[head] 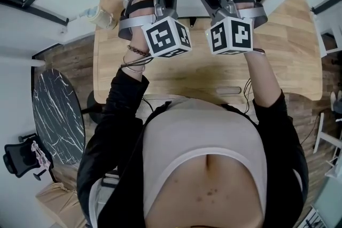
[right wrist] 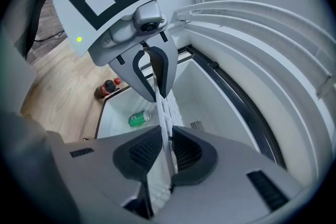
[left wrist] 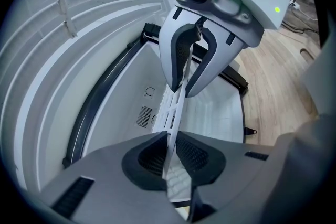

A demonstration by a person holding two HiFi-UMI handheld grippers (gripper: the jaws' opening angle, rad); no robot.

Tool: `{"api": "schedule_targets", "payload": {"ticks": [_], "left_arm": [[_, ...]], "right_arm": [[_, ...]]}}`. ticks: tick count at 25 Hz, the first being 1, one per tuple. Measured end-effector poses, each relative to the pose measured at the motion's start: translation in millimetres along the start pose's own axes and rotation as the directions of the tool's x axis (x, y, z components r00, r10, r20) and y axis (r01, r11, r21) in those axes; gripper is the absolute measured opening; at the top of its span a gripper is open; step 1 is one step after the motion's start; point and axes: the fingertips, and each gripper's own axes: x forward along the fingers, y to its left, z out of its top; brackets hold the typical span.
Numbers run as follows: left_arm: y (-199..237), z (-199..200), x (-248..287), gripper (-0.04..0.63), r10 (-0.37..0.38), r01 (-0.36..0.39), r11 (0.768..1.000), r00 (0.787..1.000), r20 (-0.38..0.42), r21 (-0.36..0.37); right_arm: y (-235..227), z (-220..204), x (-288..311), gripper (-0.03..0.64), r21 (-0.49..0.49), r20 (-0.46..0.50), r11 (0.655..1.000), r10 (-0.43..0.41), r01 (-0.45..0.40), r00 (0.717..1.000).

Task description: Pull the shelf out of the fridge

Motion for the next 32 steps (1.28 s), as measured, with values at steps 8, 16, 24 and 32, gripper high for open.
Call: {"api": "schedule_targets", "payload": {"ticks": [8,16,24,32], "left_arm": [[-3,1,-5,0.052,0.005,-0.005,1.000,1.000,0.001,-0.003],[-3,2,-10,0.052,0.010,-0.010,1.000,1.000,-0.002,0.000],[-4,1,-11,0.052,0.010,-0.010,1.000,1.000,-0.006,0.005],[-4,1,-11,0.052,0.003,-0.003,1.000,1.000,-0.007,0.001]], "right_arm": [[3,2,-6,0.077,0.002,-0.006,1.000,0.003,-0.003,1.000],[3,4,-12,0.075,0.088,0.006,0.996,-0.018,0.017,1.000],[3,11,-11,0.076,-0.047,-0.023,0.999,-0.014,0.013,1.000],[7,10,11,0.087,-0.111,-0.010,0.994,-0.004,0.003,1.000]]}}
